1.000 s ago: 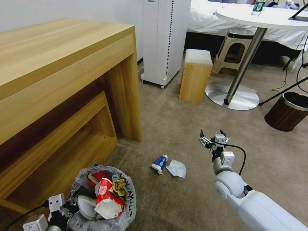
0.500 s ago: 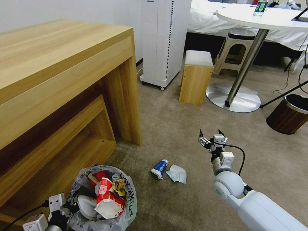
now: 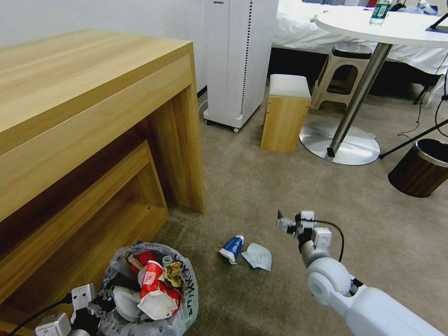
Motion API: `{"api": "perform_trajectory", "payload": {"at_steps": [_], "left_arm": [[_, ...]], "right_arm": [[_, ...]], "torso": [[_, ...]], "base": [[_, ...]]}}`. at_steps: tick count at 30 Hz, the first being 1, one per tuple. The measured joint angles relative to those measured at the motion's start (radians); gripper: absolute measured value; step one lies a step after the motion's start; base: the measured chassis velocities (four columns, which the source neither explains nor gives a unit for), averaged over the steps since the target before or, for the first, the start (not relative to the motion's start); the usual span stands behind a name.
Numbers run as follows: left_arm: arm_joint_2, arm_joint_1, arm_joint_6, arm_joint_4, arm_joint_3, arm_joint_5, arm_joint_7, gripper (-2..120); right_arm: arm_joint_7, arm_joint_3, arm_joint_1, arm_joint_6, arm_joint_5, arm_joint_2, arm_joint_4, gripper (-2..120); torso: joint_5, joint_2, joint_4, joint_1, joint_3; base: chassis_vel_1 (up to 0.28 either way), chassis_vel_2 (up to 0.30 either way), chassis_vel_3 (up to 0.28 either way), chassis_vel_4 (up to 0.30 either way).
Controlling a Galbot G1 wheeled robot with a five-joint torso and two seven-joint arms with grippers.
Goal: Pick up the trash bin and place the garbage on the floor into it.
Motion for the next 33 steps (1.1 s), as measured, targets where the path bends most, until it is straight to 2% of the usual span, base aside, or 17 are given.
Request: {"api": "perform_trajectory", "payload": {"at_steps": [4, 9, 13, 16, 17, 20, 22, 24, 33], "left_arm": [[-0.002, -0.004, -0.002, 0.007, 0.000, 0.000, 0.000, 0], [-0.010, -0.009, -0.004, 0.016, 0.003, 0.002, 0.001, 0], [-0.018, -0.015, -0.007, 0.026, 0.007, 0.006, 0.002, 0], [-0.026, -0.016, -0.011, 0.029, 0.009, 0.007, 0.003, 0], [-0.026, -0.016, -0.011, 0.029, 0.009, 0.007, 0.003, 0], [-0.029, -0.015, -0.015, 0.029, 0.007, 0.007, 0.004, 0], [-0.029, -0.014, -0.015, 0.029, 0.006, 0.007, 0.004, 0], [-0.034, -0.014, -0.018, 0.030, 0.006, 0.006, 0.004, 0], [-0.041, -0.012, -0.019, 0.028, 0.000, 0.003, 0.004, 0]], "right_arm": [[-0.005, -0.033, 0.001, -0.066, 0.014, -0.023, -0.020, 100], [-0.023, -0.090, 0.013, -0.065, -0.035, -0.044, -0.070, 100], [-0.061, -0.166, 0.052, -0.002, -0.132, -0.043, -0.165, 100], [-0.113, -0.263, 0.113, 0.096, -0.260, -0.032, -0.297, 100], [-0.113, -0.263, 0.113, 0.096, -0.260, -0.032, -0.297, 100], [-0.158, -0.326, 0.172, 0.182, -0.325, -0.008, -0.392, 100], [-0.165, -0.337, 0.185, 0.195, -0.334, -0.003, -0.408, 100], [-0.184, -0.398, 0.236, 0.247, -0.360, 0.025, -0.466, 99], [-0.194, -0.491, 0.282, 0.275, -0.388, 0.080, -0.538, 96]], "torso": [[-0.0001, 0.000, 0.0000, 0.000, 0.000], [-0.0003, 0.000, 0.0000, 0.000, 0.000], [0.0001, 0.000, 0.0000, 0.000, 0.000], [0.0001, 0.000, -0.0001, 0.000, 0.000], [0.0001, 0.000, -0.0001, 0.000, 0.000], [0.0000, 0.000, 0.0000, 0.000, 0.000], [0.0000, 0.000, 0.0000, 0.000, 0.000], [-0.0001, 0.000, 0.0001, 0.000, 0.000], [-0.0001, 0.000, 0.0000, 0.000, 0.000]], "base": [[0.000, 0.000, 0.000, 0.000], [0.000, 0.000, 0.000, 0.000], [0.000, 0.000, 0.000, 0.000], [0.000, 0.000, 0.000, 0.000], [0.000, 0.000, 0.000, 0.000], [0.000, 0.000, 0.000, 0.000], [0.000, 0.000, 0.000, 0.000], [0.000, 0.000, 0.000, 0.000], [0.000, 0.000, 0.000, 0.000]]}}
